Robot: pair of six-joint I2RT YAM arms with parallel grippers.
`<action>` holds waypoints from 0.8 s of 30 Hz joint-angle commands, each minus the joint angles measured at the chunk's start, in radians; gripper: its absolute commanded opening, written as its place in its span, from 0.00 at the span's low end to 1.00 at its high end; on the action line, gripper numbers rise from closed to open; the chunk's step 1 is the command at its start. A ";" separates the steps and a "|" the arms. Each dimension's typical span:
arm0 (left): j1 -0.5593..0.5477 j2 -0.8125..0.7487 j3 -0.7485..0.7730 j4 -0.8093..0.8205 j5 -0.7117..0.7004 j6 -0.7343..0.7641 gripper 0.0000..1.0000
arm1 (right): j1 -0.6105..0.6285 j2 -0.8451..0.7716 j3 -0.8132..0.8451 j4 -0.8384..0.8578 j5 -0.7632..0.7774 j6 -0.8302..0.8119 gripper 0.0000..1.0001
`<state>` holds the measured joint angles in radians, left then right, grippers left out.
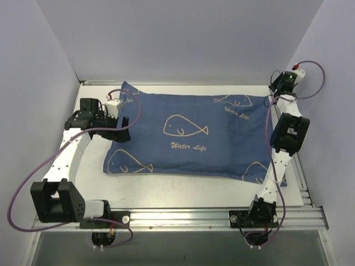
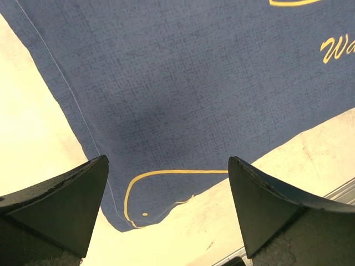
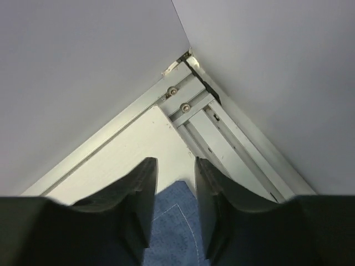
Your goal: Put the pillow into the pillowcase
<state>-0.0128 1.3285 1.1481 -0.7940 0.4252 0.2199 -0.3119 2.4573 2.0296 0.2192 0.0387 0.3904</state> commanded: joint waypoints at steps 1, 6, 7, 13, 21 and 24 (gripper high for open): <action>0.007 -0.008 0.073 0.035 0.040 -0.013 0.97 | 0.008 -0.121 -0.040 0.034 -0.031 -0.154 0.42; 0.042 -0.012 0.133 0.026 0.050 0.009 0.97 | 0.051 -0.404 -0.328 -0.145 -0.272 -0.382 1.00; 0.040 -0.006 0.165 0.007 0.053 0.022 0.97 | 0.068 -0.458 -0.386 -0.185 -0.308 -0.483 1.00; 0.046 0.077 0.294 -0.108 0.015 0.035 0.97 | 0.089 -0.894 -0.746 -0.431 -0.554 -0.630 1.00; 0.051 -0.083 0.060 -0.017 0.055 0.033 0.97 | 0.077 -1.257 -0.882 -0.803 -0.573 -0.700 1.00; 0.050 -0.158 -0.031 0.015 0.021 0.059 0.97 | 0.091 -1.376 -0.986 -0.843 -0.530 -0.723 1.00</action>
<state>0.0345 1.2575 1.1713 -0.8265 0.4503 0.2497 -0.2287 1.1374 1.1343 -0.4660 -0.5304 -0.2947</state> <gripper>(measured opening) 0.975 0.999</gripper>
